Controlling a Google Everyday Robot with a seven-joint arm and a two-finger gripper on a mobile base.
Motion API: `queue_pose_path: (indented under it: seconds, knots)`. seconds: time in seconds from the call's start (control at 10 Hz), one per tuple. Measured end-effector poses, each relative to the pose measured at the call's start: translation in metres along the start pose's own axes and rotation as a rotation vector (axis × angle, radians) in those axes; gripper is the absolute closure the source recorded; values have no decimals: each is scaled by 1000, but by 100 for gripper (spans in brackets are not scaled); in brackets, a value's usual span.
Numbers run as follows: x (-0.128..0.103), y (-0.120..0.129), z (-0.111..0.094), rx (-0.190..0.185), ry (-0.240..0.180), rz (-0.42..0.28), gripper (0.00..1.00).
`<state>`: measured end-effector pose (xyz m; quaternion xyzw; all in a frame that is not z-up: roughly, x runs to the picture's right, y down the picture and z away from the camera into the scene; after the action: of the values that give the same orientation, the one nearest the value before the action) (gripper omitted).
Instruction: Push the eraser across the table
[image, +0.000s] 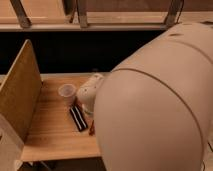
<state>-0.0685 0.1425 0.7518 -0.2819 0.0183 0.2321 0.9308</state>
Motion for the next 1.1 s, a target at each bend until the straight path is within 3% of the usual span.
queue_pose_path:
  seconds: [0.2,0.5,0.7,1.1]
  knots:
    - [-3,0,11,-9,14,-18,100]
    - [-31,11,49,-47,59,-111,100]
    - [-42,12,62,-59,84,-142,100]
    - [-33,2,84,-75,168,-111,100]
